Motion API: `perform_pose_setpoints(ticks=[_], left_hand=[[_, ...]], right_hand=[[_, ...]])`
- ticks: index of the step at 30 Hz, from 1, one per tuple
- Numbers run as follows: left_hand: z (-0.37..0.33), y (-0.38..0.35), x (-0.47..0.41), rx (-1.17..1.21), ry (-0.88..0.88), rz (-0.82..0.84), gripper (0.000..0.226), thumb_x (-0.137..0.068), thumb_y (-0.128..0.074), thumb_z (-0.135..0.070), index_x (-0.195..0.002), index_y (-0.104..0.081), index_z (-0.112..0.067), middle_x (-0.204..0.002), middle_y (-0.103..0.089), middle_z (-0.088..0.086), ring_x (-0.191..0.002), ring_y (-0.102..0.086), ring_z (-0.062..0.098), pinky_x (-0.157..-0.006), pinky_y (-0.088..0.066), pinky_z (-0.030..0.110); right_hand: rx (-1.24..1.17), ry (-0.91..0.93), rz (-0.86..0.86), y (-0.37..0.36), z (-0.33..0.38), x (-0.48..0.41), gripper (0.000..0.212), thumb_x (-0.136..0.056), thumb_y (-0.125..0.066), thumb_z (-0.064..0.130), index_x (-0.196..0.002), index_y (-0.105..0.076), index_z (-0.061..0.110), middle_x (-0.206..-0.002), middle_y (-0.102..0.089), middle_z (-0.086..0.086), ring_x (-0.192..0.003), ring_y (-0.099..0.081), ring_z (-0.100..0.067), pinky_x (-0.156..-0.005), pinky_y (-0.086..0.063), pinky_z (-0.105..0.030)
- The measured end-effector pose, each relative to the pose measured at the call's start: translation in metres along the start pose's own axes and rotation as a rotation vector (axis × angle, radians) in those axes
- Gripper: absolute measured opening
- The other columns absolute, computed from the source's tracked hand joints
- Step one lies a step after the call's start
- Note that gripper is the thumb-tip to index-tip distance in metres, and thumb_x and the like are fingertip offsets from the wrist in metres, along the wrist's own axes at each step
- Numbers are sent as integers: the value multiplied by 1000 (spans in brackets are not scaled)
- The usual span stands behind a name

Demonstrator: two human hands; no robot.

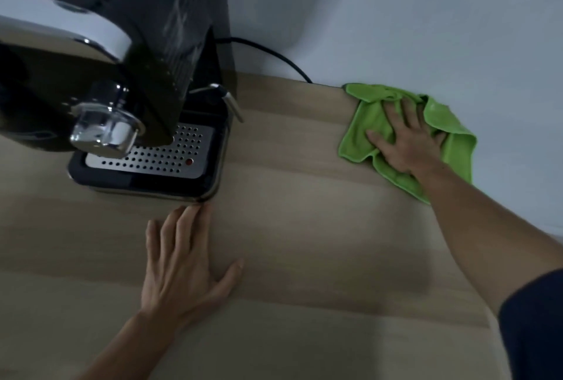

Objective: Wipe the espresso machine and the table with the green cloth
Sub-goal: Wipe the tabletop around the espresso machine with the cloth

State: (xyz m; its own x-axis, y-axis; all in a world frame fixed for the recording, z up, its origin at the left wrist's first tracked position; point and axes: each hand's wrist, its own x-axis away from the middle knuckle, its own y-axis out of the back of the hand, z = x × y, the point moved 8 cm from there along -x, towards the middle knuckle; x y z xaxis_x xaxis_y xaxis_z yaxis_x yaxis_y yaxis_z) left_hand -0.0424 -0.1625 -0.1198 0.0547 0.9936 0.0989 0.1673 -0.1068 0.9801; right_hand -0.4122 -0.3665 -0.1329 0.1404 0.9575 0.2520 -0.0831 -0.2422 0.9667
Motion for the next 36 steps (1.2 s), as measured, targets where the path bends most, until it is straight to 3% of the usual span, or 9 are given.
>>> perform_pose_setpoints(ticks=[5, 12, 16, 20, 24, 27, 31, 36], left_hand=[[-2, 1, 1, 14, 7, 8, 99, -64, -51, -65, -138, -40, -1, -134, -39, 16, -124, -36, 38, -106, -24, 60], [0, 0, 0, 12, 26, 56, 99, -65, -51, -68, -140, -38, -3, -136, -36, 13, -127, -32, 36, -108, -21, 60], [1, 1, 0, 12, 27, 48, 99, -65, -52, -68, -140, -37, -3, -134, -37, 13, -125, -32, 36, -107, -22, 61], [2, -1, 1, 11, 19, 39, 100, -64, -51, -68, -139, -38, -4, -135, -37, 13, -125, -33, 35, -107, -22, 61], [1, -1, 0, 3, 12, 24, 100, -64, -49, -68, -139, -38, -3, -135, -36, 13, -126, -33, 36, -107, -23, 60], [0, -2, 0, -2, 8, 15, 100, -64, -47, -68, -139, -38, -3, -135, -36, 14, -126, -32, 36, -107, -23, 60], [1, -3, 0, 1, 5, 10, 99, -65, -46, -68, -141, -35, -5, -136, -34, 13, -127, -30, 35, -109, -20, 60], [2, -3, 2, 57, -2, 22, 97, -68, -47, -66, -143, -31, -8, -138, -33, 10, -130, -27, 34, -110, -18, 60]], right_hand=[[-47, -90, -25, 2, -12, 4, 79, -82, -31, 77, -149, -6, 43, -161, 5, 7, -148, -4, -27, -110, -3, -68], [-41, -136, 25, -11, 14, 33, 80, -83, -24, 78, -149, 4, 43, -160, 15, 2, -148, 5, -29, -111, 0, -68], [-38, 1, 16, -24, 81, 76, 78, -83, -24, 78, -149, 0, 44, -161, 14, 0, -146, 15, -32, -107, -2, -72], [16, 256, 55, -46, 156, 131, 82, -79, -22, 81, -148, 3, 45, -159, 21, 0, -144, 21, -34, -104, 1, -73], [116, 390, 54, -50, 141, 143, 85, -74, -15, 84, -147, 7, 47, -160, 18, 4, -146, 18, -29, -102, -5, -77], [83, 271, 33, -41, 81, 122, 86, -71, -12, 87, -146, 8, 50, -160, 16, 7, -146, 15, -27, -101, -5, -77], [-9, -85, 25, -30, -12, 108, 86, -70, -13, 85, -147, 4, 50, -160, 14, 8, -147, 12, -28, -104, -4, -76], [-21, -189, 8, -39, 2, 140, 81, -79, -19, 81, -149, 6, 45, -160, 18, 1, -146, 14, -33, -105, -1, -75]])
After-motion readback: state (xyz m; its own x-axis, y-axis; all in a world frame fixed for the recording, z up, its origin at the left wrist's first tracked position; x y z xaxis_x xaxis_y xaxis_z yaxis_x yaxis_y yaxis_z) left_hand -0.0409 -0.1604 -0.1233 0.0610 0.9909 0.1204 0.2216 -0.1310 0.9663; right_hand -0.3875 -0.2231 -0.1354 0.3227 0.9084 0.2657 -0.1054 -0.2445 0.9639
